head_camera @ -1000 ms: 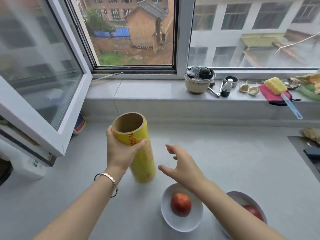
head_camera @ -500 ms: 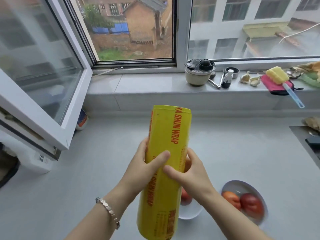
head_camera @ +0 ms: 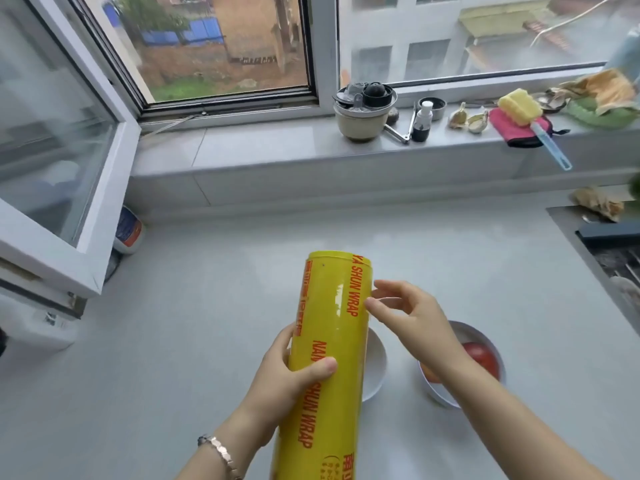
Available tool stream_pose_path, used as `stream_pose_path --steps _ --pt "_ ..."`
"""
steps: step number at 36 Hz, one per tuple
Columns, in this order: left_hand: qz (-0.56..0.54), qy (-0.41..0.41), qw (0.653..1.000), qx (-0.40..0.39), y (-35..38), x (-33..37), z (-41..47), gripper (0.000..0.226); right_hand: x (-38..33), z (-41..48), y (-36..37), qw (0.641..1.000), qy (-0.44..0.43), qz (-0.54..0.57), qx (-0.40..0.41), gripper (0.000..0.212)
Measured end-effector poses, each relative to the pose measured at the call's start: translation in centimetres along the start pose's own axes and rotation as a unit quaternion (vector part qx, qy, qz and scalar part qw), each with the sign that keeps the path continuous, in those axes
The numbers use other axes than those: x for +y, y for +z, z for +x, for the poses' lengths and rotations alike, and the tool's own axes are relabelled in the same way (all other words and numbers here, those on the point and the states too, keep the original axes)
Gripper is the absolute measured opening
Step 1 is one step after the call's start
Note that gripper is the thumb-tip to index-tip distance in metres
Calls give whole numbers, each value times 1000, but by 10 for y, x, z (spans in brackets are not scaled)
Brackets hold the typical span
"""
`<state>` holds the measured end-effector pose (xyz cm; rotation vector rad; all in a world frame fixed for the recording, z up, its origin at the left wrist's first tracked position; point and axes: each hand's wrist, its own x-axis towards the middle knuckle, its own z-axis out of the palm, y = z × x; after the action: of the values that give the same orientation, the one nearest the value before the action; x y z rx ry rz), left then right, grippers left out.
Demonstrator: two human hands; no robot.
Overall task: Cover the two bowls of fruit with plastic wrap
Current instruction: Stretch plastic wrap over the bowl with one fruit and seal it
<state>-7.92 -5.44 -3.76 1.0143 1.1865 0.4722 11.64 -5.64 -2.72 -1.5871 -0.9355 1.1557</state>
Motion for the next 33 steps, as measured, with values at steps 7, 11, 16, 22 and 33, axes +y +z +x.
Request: stream_pose_path --steps 7,11,16,22,33 --pt "21 17 1000 8 4 -3 -1 87 7 -1 2 998 3 60 14 8" --pt "44 29 999 14 6 -2 -2 86 11 -2 2 997 -4 80 13 4" --pt "78 35 996 15 4 -2 -5 94 15 -6 0 996 -17 82 17 4" --pt "82 32 996 2 3 -6 -11 92 17 -11 0 997 -30 70 -14 9" --pt "99 41 994 23 0 -12 -23 94 21 -22 2 999 -51 6 -19 13"
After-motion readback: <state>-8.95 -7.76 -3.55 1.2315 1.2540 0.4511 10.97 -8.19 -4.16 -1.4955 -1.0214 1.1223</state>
